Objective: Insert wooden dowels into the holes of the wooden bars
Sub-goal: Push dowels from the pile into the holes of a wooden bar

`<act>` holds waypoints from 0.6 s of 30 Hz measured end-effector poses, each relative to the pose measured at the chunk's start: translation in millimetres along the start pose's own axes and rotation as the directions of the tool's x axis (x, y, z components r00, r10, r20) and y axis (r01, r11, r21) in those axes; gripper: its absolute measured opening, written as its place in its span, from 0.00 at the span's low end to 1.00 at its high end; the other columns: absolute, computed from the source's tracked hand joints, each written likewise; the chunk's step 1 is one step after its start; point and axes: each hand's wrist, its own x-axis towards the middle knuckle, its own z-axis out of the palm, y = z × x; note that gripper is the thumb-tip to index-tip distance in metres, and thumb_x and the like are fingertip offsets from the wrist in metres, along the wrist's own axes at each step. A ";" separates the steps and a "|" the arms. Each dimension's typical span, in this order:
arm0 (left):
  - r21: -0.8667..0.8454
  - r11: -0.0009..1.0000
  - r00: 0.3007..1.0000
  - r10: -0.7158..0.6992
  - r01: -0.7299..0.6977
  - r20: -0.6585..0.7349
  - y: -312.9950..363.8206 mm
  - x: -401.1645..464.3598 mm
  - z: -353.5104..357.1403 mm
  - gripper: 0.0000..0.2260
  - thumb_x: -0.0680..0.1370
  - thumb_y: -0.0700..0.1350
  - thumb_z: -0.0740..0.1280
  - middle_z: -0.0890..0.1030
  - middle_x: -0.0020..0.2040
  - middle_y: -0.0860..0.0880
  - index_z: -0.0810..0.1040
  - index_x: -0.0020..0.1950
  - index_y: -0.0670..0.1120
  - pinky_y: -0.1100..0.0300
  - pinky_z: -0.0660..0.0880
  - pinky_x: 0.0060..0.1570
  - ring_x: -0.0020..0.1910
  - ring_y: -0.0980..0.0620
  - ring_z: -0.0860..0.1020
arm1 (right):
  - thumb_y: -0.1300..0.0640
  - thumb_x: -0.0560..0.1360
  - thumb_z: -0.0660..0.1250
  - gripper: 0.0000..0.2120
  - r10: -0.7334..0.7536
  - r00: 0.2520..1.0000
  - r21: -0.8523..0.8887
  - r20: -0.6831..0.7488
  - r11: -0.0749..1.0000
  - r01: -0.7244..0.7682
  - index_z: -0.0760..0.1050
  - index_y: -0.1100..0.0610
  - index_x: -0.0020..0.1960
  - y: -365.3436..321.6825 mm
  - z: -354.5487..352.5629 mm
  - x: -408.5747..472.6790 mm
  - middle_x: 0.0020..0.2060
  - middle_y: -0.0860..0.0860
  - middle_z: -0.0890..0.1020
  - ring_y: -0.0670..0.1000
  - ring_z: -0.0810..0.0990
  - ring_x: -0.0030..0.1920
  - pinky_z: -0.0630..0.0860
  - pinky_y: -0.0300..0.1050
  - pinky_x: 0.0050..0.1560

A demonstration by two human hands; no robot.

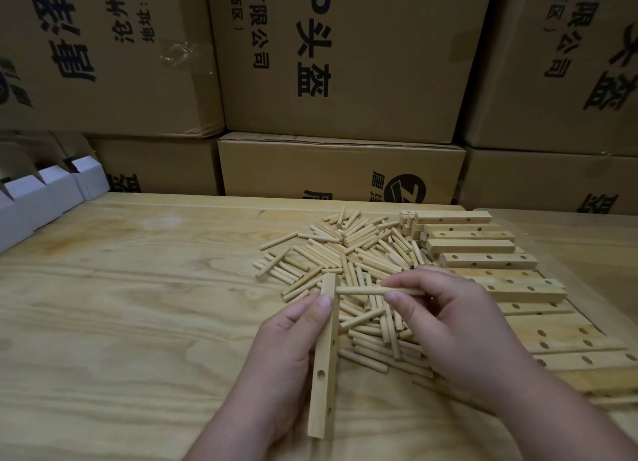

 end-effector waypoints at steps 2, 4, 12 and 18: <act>0.030 1.000 1.000 -0.009 0.009 0.004 -1.4 1.7 -0.4 0.21 0.70 0.58 0.74 0.87 0.52 0.47 0.86 0.56 0.46 0.55 0.79 0.57 0.53 0.51 0.84 | 0.51 0.76 0.72 0.06 -0.019 1.000 -0.055 0.017 0.998 0.019 0.82 0.40 0.50 -0.3 -3.7 0.7 0.45 0.36 0.81 0.41 0.79 0.42 0.74 0.30 0.40; 0.024 0.999 1.000 -0.025 0.025 0.008 -2.2 2.2 -1.0 0.20 0.73 0.55 0.73 0.84 0.60 0.42 0.85 0.60 0.45 0.45 0.72 0.69 0.64 0.43 0.80 | 0.49 0.76 0.71 0.05 -0.027 0.999 -0.089 0.030 0.996 0.029 0.82 0.39 0.49 0.5 -6.3 1.2 0.47 0.35 0.81 0.41 0.80 0.43 0.75 0.31 0.41; 0.031 0.999 1.000 -0.028 0.028 0.009 -8.3 3.8 -3.0 0.23 0.72 0.55 0.75 0.83 0.61 0.41 0.84 0.62 0.44 0.42 0.69 0.72 0.65 0.43 0.80 | 0.47 0.77 0.70 0.08 -0.011 1.000 -0.116 0.022 0.993 0.014 0.77 0.33 0.43 2.6 -2.8 -0.9 0.42 0.35 0.81 0.43 0.80 0.36 0.76 0.37 0.36; 0.071 0.997 1.000 -0.011 0.012 -0.020 -11.4 4.5 -4.6 0.23 0.72 0.57 0.76 0.83 0.62 0.43 0.84 0.62 0.45 0.42 0.67 0.72 0.67 0.45 0.79 | 0.47 0.78 0.68 0.05 0.060 0.997 -0.142 0.046 0.989 -0.053 0.82 0.40 0.50 6.8 0.0 -1.4 0.41 0.37 0.82 0.35 0.79 0.46 0.72 0.26 0.43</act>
